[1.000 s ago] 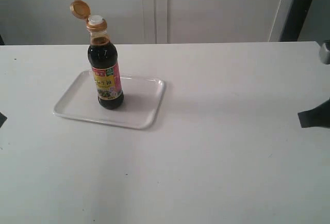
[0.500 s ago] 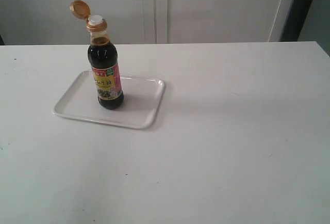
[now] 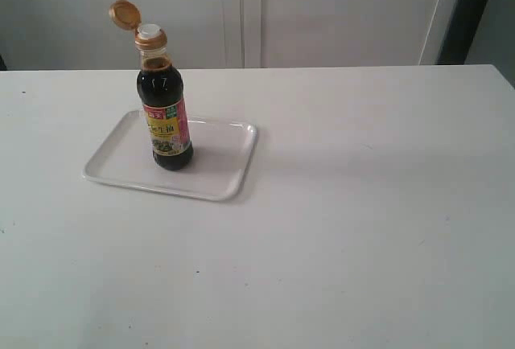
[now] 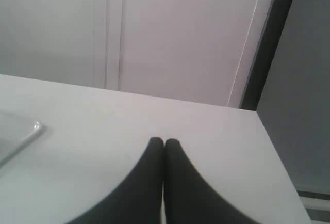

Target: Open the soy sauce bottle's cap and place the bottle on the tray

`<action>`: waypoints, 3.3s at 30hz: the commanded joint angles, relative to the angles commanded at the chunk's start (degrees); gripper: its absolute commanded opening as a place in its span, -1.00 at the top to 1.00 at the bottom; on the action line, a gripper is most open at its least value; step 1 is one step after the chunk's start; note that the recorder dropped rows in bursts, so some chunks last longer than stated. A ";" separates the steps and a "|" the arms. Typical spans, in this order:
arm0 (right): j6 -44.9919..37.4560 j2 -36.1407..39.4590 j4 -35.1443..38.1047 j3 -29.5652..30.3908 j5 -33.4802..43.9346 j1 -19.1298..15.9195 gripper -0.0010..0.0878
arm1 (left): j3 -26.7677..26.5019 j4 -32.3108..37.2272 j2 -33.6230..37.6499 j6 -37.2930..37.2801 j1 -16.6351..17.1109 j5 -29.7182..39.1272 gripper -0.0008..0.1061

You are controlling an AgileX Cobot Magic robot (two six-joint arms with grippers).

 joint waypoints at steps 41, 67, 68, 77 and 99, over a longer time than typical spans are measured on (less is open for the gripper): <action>0.38 -0.53 0.32 0.00 0.23 0.00 0.98 | 21.02 -7.91 -19.38 7.14 8.58 -11.45 0.99; 0.38 -0.53 0.32 0.00 0.23 0.00 0.98 | 27.78 -9.57 -19.38 7.14 8.58 -15.24 0.99; 0.38 -0.53 0.32 0.00 0.23 0.00 0.98 | 27.78 -9.57 -19.38 7.14 8.58 -15.24 0.99; 0.38 -0.53 0.44 0.00 0.23 0.00 0.98 | 27.78 -9.57 -19.38 7.14 8.58 -15.24 0.99; 9.13 -0.53 -4.69 0.99 0.28 0.00 0.98 | 27.78 -9.57 -19.38 7.14 8.58 -15.24 0.99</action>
